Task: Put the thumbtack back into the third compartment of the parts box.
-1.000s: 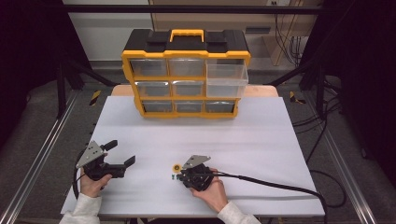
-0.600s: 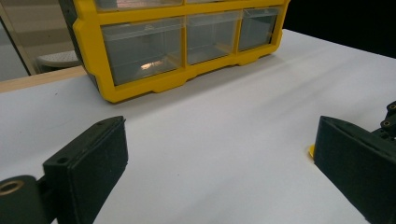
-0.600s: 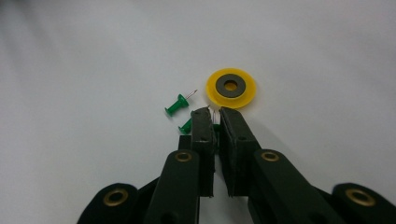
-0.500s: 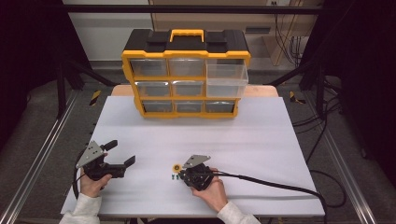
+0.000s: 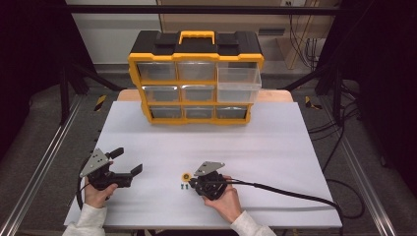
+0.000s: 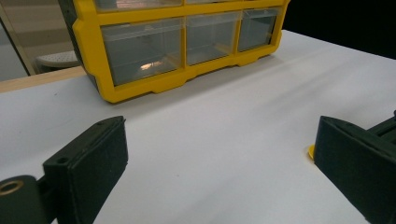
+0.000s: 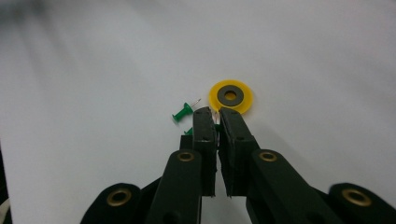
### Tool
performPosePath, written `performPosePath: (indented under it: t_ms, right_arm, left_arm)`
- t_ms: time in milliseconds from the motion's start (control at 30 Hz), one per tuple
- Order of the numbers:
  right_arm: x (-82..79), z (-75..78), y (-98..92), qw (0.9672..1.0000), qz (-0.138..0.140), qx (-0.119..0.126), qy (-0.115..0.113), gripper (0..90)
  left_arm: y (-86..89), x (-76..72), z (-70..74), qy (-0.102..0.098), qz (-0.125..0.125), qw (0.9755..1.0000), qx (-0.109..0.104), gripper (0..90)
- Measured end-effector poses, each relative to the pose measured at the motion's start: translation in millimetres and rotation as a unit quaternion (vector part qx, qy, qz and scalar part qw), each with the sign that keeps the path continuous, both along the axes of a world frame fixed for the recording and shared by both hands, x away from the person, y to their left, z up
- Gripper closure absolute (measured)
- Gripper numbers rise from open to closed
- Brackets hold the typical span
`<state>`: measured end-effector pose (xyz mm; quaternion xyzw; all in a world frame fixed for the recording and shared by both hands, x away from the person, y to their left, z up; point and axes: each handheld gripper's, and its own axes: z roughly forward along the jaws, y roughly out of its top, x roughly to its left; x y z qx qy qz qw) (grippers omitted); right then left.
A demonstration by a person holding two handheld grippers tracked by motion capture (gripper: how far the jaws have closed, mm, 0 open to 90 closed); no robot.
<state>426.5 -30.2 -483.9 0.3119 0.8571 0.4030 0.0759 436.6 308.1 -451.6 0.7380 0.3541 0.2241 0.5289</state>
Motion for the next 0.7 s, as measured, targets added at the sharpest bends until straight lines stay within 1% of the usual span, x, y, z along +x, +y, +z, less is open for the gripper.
performPosePath:
  t_ms: [267,433,600,700]
  right_arm:
    - [-0.3,18.4,-10.6,0.9998,-0.004,0.016,-0.013,86.1]
    - [1.4,30.6,-20.8,0.9992,-0.014,0.03,-0.023,86.1]
    - [3.8,44.4,-34.7,0.998,-0.028,0.044,-0.037,86.1]
    - [4.5,53.7,-41.3,0.9969,-0.036,0.048,-0.051,86.1]
  left_arm:
    - [0.0,0.2,-0.2,0.001,0.0,1.0,-0.001,3.1]
    - [-0.6,0.2,-0.3,0.0,-0.001,1.0,0.0,3.1]
    - [-0.8,0.3,-0.7,0.002,-0.001,1.0,0.0,3.1]
    - [-1.2,0.3,-0.9,0.002,-0.001,1.0,0.0,3.1]
